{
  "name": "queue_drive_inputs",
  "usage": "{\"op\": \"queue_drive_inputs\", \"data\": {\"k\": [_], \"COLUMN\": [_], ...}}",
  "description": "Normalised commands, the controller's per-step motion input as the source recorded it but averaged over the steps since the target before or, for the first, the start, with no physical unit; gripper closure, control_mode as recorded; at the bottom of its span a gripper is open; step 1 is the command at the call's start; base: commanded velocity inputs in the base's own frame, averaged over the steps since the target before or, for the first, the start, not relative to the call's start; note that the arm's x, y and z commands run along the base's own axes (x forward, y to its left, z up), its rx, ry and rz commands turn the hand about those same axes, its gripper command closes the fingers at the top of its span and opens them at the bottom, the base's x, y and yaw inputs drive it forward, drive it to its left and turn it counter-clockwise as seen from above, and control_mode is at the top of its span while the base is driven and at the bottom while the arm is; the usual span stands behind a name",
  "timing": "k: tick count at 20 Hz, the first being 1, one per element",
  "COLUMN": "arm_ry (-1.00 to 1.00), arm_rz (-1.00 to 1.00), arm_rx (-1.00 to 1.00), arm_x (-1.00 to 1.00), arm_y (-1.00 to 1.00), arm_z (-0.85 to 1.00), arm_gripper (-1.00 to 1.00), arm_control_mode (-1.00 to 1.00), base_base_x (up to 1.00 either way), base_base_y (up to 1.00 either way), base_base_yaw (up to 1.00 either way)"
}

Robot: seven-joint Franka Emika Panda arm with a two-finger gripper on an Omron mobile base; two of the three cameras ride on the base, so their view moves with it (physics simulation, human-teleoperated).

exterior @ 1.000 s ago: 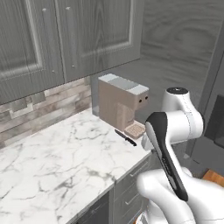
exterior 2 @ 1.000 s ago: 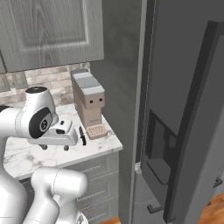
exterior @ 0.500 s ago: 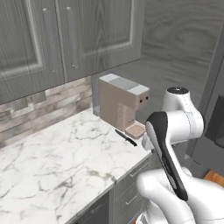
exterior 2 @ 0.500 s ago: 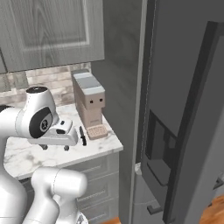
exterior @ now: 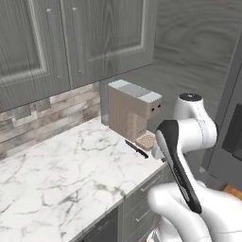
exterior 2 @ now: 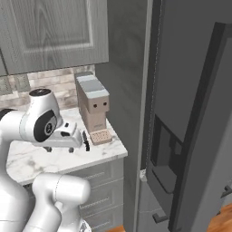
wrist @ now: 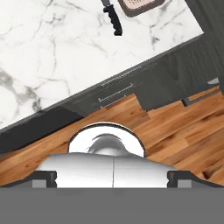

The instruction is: Retrieve the butter from the fridge and place it on a plate on the dining table. Then retrieve the butter knife by the fridge and place it near the plate.

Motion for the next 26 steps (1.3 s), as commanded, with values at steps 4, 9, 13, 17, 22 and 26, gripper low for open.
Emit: {"op": "queue_drive_inputs", "data": {"k": [4,9,13,17,22,26], "arm_ry": [-0.01,-0.1,-0.14,-0.1,-0.03,0.0], "arm_rz": [0.0,0.0,0.0,-0.01,-0.02,-0.01], "arm_rx": [0.0,0.0,0.0,0.0,0.0,0.0], "arm_x": [1.0,0.64,0.42,0.28,0.38,0.56], "arm_y": [0.0,0.0,0.0,0.0,0.0,0.0], "arm_z": [-0.05,-0.24,-0.51,-0.56,-0.51,-0.41], "arm_gripper": [-1.0,-1.0,-1.0,-1.0,-1.0,-1.0], "arm_control_mode": [-1.0,-1.0,-1.0,-1.0,-1.0,-1.0], "base_base_x": [0.0,0.0,0.0,0.0,0.0,0.0], "base_base_y": [0.0,0.0,0.0,0.0,0.0,0.0], "base_base_yaw": [0.0,0.0,0.0,0.0,0.0,0.0]}}
